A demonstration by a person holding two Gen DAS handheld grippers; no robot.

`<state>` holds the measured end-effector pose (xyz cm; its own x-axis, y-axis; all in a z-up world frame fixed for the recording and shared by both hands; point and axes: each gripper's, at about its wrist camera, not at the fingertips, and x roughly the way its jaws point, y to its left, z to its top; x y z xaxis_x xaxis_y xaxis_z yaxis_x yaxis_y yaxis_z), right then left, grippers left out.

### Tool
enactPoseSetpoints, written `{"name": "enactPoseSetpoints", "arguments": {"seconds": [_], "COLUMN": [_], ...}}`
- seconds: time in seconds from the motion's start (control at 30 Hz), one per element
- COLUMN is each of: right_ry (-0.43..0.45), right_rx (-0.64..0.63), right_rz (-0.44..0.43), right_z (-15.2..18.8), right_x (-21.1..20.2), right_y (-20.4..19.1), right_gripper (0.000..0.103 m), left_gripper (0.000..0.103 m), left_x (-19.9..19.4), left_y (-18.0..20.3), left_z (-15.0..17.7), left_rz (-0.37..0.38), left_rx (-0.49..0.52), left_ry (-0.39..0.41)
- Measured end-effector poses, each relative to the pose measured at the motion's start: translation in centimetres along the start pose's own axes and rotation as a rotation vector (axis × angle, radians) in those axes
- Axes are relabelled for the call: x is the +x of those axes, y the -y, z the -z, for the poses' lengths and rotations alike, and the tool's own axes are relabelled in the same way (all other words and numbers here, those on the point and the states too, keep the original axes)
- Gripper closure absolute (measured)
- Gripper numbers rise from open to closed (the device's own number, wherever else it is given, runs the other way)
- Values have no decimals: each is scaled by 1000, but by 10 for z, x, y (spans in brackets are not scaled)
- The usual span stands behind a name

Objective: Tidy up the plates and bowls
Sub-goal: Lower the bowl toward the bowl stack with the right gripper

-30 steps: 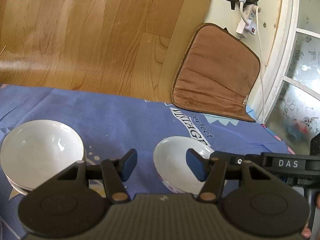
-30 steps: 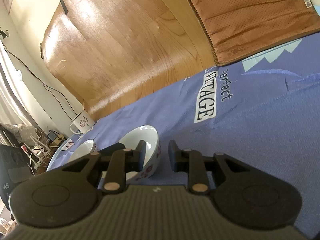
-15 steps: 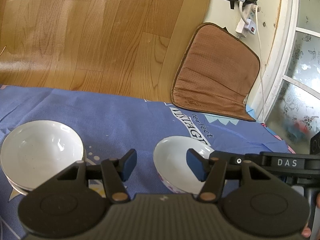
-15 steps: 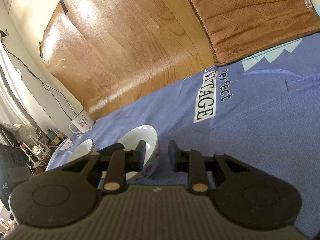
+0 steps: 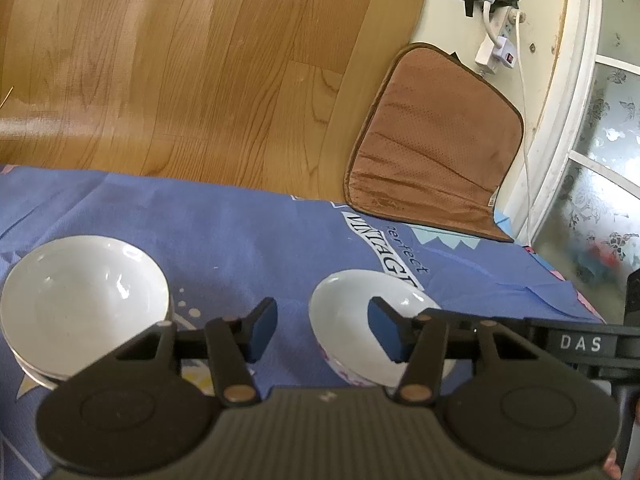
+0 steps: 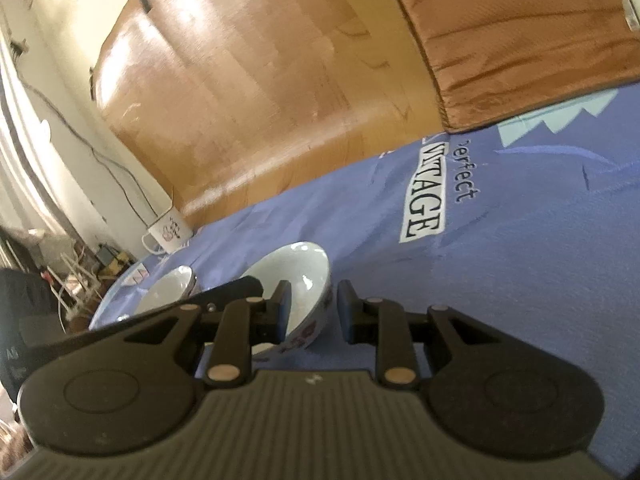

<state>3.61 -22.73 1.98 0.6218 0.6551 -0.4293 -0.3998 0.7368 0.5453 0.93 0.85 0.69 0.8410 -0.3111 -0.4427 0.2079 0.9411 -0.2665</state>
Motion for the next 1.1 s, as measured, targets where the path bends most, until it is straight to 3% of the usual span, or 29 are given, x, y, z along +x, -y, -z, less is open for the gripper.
{"name": "enactPoseSetpoints", "arguments": {"seconds": [0.9, 0.97, 1.03, 1.1], "right_ry": [12, 11, 3, -12], "right_rx": [-13, -16, -20, -36], "right_rz": [11, 16, 18, 17], "right_z": [-2, -1, -1, 0], "right_x": [-1, -1, 1, 4], "right_y": [0, 0, -2, -4], "right_gripper": [72, 72, 74, 80], "left_gripper": [55, 59, 82, 87], "left_x": [9, 12, 15, 17], "left_y": [0, -2, -3, -2], "left_z": [0, 0, 1, 1], "left_rz": [-17, -17, -10, 8], "left_rx": [1, -4, -13, -8], "left_ry": [-58, -77, -97, -107]}}
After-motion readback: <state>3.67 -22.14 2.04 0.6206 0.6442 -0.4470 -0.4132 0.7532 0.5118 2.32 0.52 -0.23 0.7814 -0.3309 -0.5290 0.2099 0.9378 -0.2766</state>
